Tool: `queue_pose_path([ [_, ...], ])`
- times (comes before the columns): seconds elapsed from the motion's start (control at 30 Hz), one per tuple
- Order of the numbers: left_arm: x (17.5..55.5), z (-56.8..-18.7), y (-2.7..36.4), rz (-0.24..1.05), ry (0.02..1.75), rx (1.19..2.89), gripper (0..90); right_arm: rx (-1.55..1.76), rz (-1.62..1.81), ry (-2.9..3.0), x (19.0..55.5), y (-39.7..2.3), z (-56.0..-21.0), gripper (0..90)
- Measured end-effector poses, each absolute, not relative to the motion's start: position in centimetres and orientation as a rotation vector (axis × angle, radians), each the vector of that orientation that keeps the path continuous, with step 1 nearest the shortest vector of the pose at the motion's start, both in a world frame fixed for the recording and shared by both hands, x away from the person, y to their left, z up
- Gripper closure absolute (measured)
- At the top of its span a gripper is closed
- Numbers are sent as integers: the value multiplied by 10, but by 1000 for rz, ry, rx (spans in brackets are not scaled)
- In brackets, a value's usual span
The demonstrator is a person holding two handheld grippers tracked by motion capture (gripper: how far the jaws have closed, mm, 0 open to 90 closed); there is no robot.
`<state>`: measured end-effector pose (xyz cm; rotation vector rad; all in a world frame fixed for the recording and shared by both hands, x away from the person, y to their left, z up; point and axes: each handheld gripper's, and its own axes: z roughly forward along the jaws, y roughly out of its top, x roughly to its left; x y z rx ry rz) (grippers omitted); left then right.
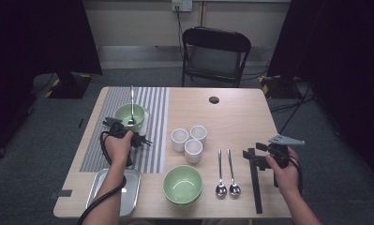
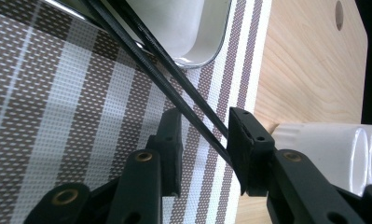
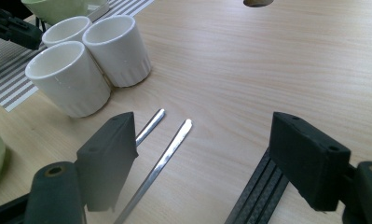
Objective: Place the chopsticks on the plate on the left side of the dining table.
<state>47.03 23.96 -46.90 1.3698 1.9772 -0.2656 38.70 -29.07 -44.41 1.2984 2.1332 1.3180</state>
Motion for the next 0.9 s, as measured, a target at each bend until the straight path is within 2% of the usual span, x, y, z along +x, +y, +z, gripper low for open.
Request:
queue_pose_path([
  [0.9, 480, -469, 233, -284, 1999, 1390, 624, 1305, 1324, 2126, 387, -294, -445, 227],
])
